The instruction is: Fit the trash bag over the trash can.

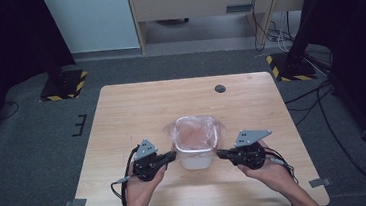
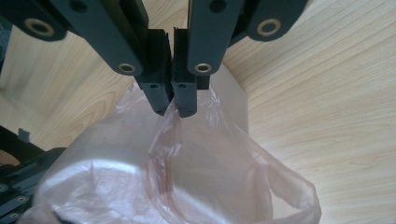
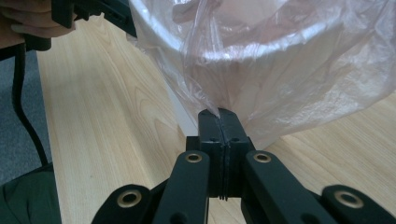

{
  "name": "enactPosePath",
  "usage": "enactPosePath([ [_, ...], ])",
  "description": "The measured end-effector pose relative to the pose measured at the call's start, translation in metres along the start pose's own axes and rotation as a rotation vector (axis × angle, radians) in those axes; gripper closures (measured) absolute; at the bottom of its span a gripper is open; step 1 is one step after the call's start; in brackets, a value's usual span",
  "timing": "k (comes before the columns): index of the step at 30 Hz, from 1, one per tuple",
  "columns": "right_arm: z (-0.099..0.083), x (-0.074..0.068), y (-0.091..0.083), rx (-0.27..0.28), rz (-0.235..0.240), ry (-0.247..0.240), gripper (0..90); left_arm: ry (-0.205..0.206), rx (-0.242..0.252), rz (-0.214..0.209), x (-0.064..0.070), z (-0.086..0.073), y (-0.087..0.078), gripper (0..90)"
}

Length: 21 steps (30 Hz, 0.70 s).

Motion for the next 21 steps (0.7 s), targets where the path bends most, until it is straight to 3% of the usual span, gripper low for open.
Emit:
enactPosePath([
  [17, -0.007, 0.008, 0.017, -0.06, -0.007, 0.01, 89.5, 0.0, -0.057, 0.029, -0.01, -0.008, 0.018, 85.7],
  [21, -0.007, 0.009, 0.014, -0.054, -0.021, 0.012, 82.5, 0.021, -0.049, 0.06, -0.009, -0.007, 0.015, 76.9],
])
Point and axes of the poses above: each handheld gripper's, and its own axes: y roughly forward along the jaws, z roughly out of its top, x roughly to its right, the point moved 5 cm from there along y, roughly forward along the jaws, and after that the axes turned 2 degrees about z, right-handed, at the moved point
